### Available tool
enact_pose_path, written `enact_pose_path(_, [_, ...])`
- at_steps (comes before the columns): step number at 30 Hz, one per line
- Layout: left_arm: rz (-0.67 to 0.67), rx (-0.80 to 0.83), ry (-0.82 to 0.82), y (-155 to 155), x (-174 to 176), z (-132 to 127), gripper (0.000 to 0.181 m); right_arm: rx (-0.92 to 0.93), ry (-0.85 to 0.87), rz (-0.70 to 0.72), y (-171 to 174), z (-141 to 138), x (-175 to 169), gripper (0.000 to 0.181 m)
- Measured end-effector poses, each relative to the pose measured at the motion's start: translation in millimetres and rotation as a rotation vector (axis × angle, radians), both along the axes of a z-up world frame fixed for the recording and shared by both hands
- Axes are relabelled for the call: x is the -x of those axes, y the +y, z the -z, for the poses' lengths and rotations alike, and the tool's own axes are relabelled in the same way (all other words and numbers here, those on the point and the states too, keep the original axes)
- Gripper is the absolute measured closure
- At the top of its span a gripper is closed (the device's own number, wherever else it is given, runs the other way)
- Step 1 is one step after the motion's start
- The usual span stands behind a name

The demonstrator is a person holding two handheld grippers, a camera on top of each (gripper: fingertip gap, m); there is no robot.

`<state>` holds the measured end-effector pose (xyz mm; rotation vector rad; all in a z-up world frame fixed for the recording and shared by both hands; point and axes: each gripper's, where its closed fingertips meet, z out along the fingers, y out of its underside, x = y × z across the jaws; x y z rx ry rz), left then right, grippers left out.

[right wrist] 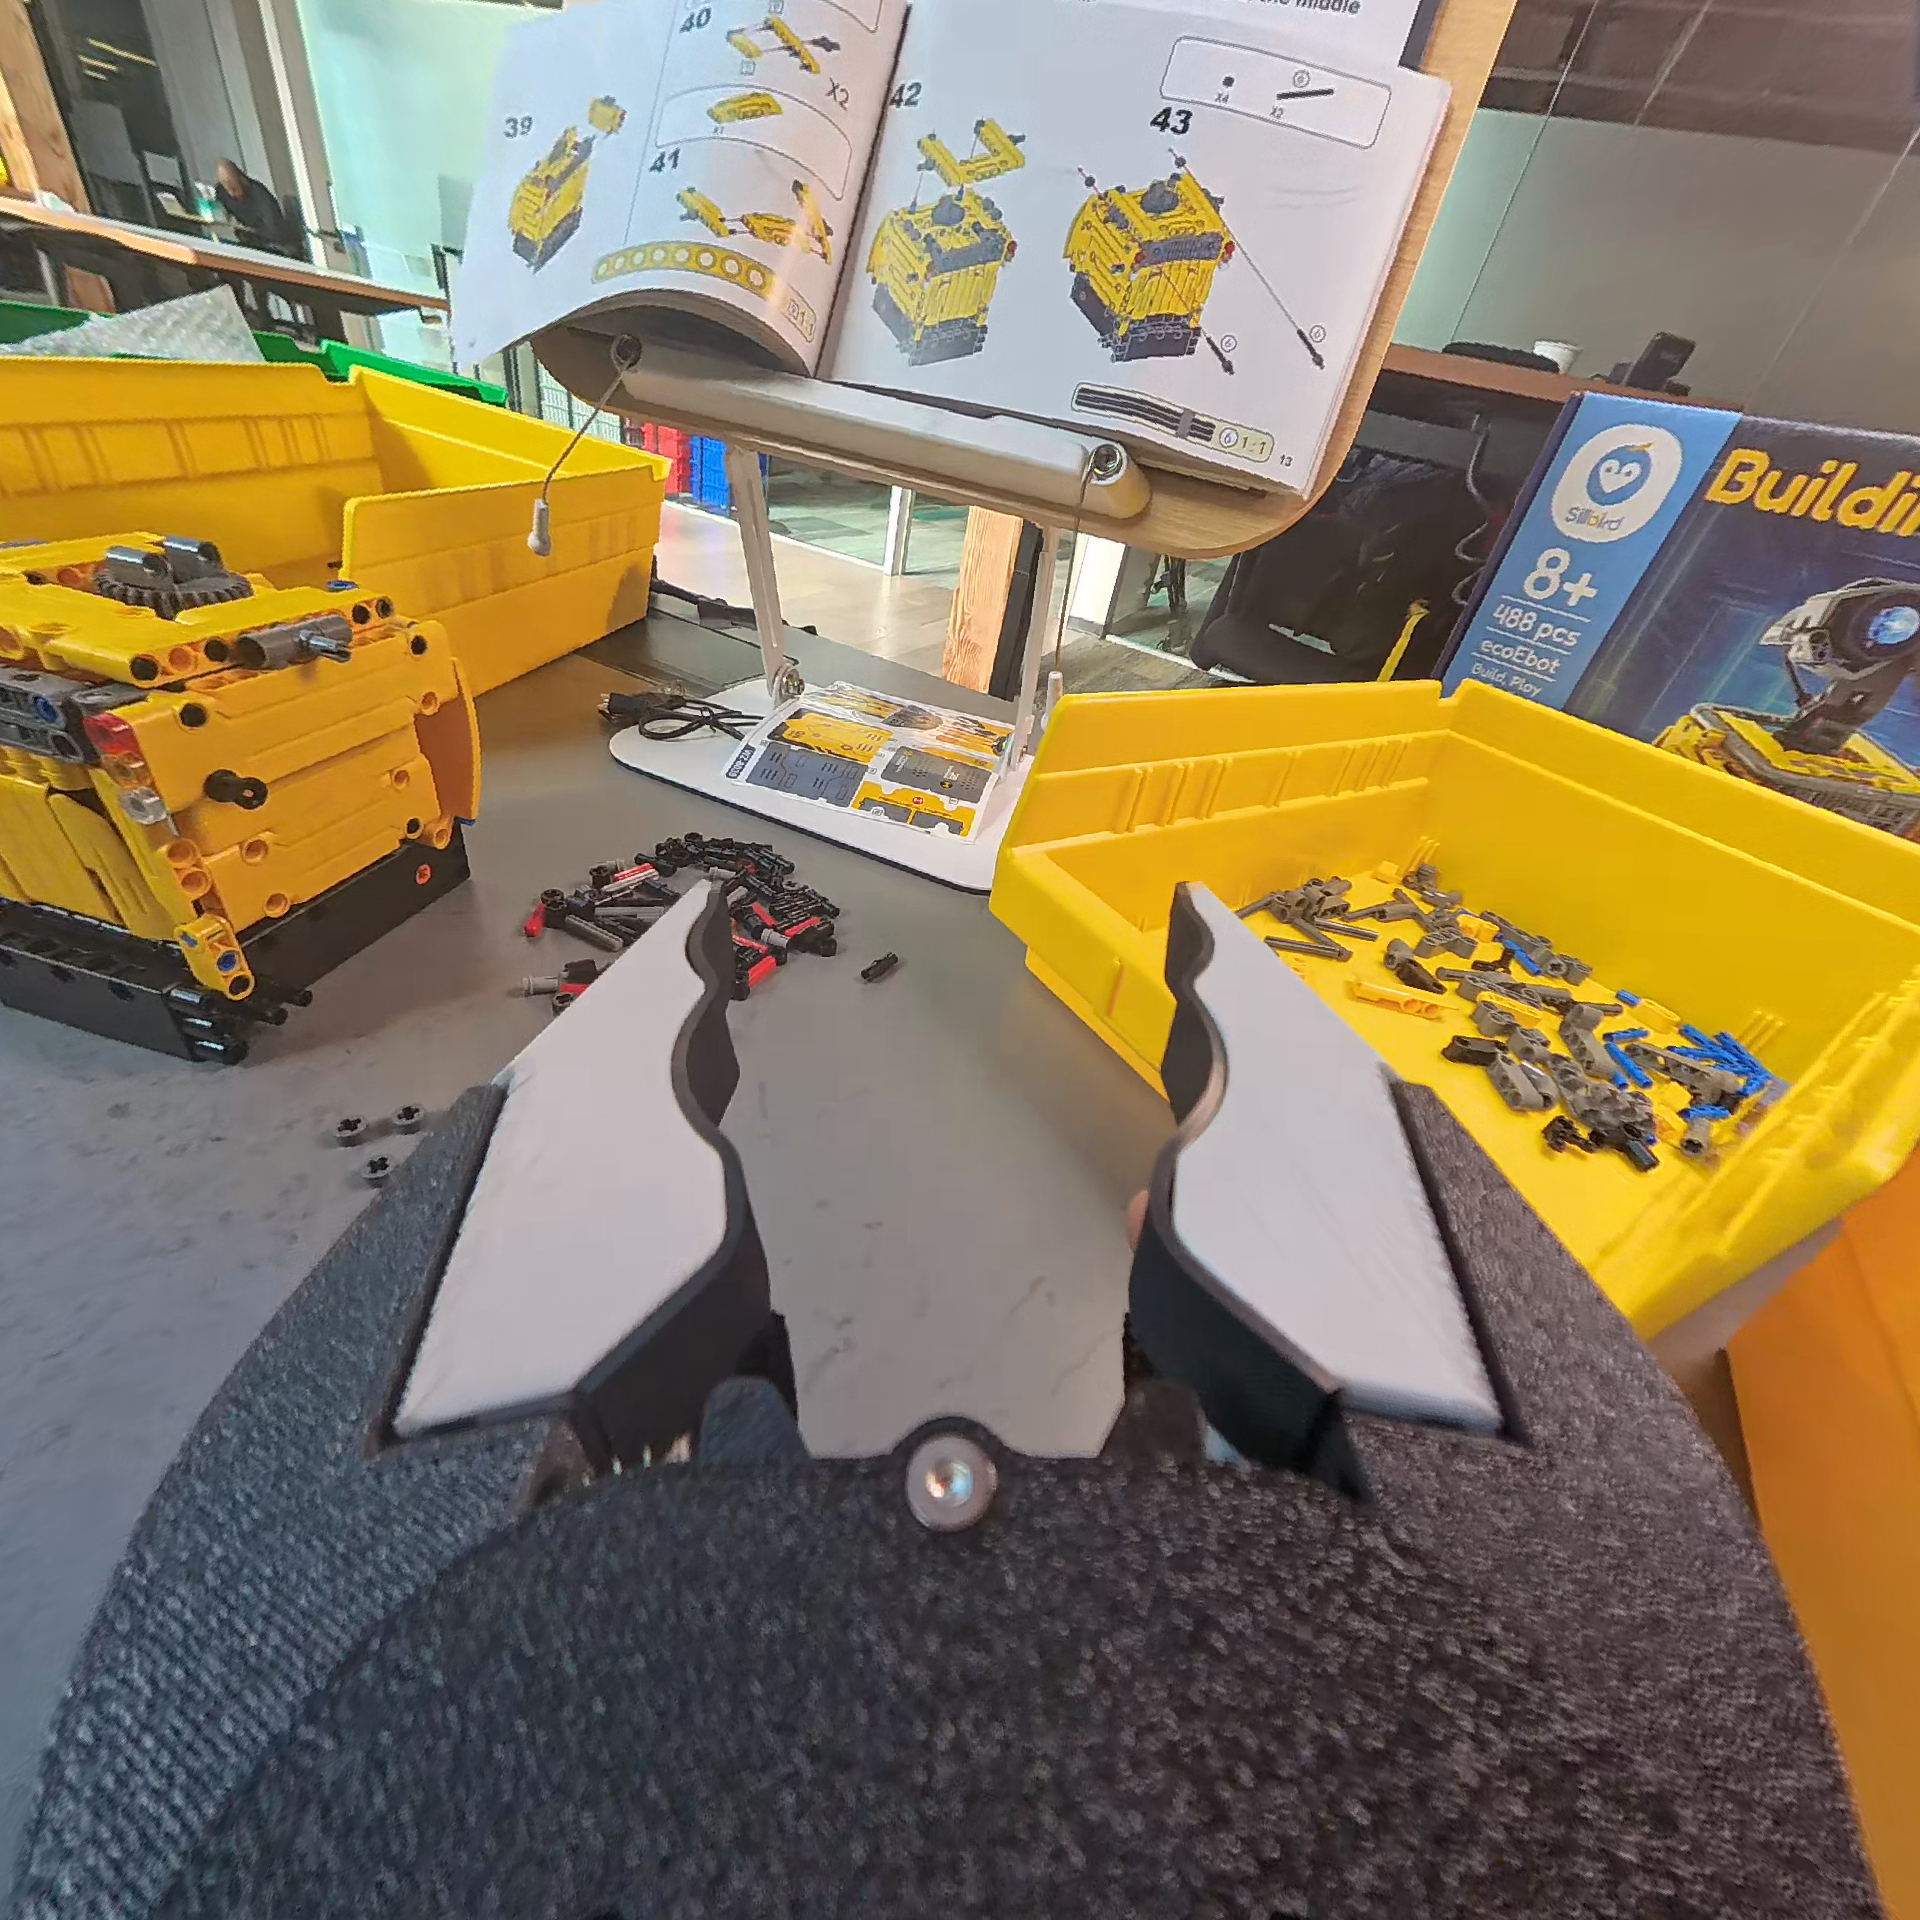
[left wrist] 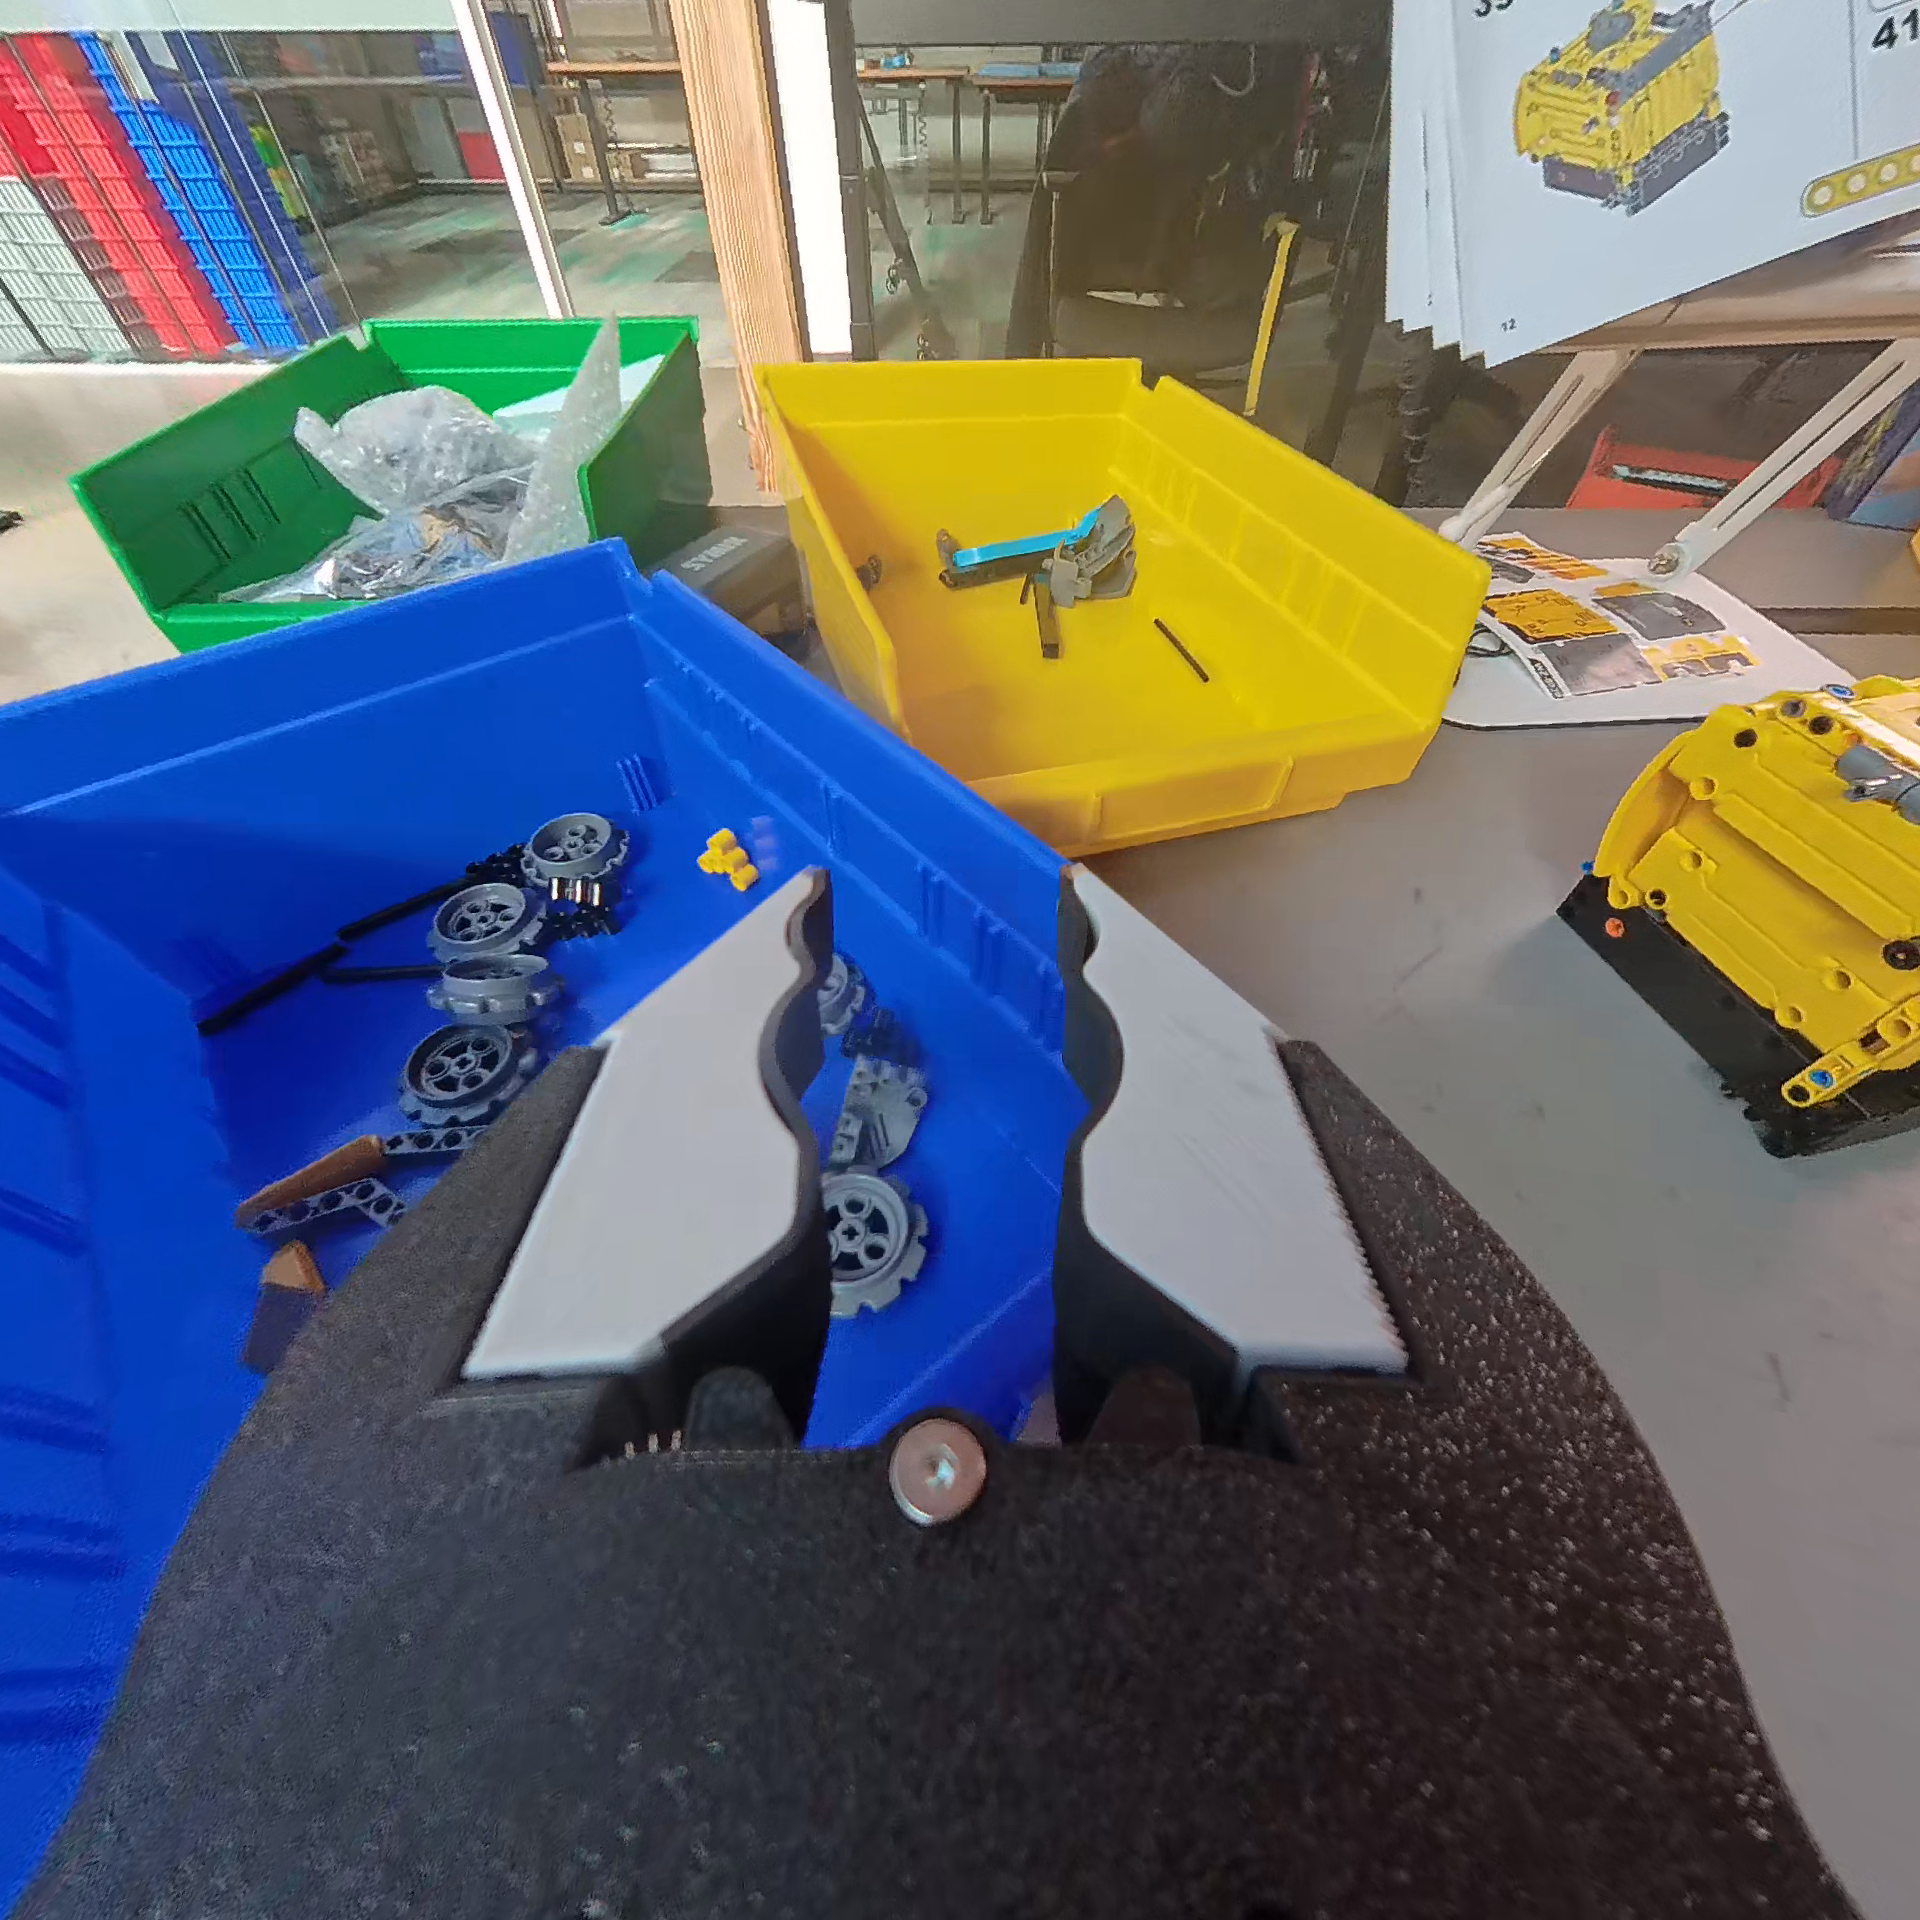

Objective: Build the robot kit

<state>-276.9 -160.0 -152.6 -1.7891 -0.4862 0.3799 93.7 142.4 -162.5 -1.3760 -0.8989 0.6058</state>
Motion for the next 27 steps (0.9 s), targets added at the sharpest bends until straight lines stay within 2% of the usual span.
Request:
enact_pose_path(6, [-0.030, 0.114, 0.004, -42.3, 36.6, -13.4, 0.143, -0.022, -0.018, -0.011, -4.0, 1.6, 3.1, 0.101])
enact_pose_path(11, [-0.030, 0.313, -0.022, -72.2, 87.6, -12.4, 0.152, -0.038, -0.024, -0.008, -5.1, 1.5, 3.9, 0.104])
enact_pose_path(17, [0.111, 0.703, -0.045, -72.8, 121.2, 30.5, 0.162, -0.047, -0.022, -0.001, -5.2, 0.8, 3.3, 0.108])
enact_pose_path(22, [0.267, 0.934, -0.205, -56.9, 124.5, 75.4, 0.148, -0.048, -0.039, -0.002, -5.4, 2.9, 5.3, 0.109])
enact_pose_path(26, [0.323, 1.085, -0.329, -55.5, 128.1, 98.5, 0.135, -0.057, -0.030, -0.004, -7.0, 1.3, 4.6, 0.111])
enact_pose_path(27, [0.332, 1.118, -0.344, -56.0, 128.9, 102.0, 0.136, -0.056, -0.027, -0.007, -7.2, 0.9, 4.3, 0.112])
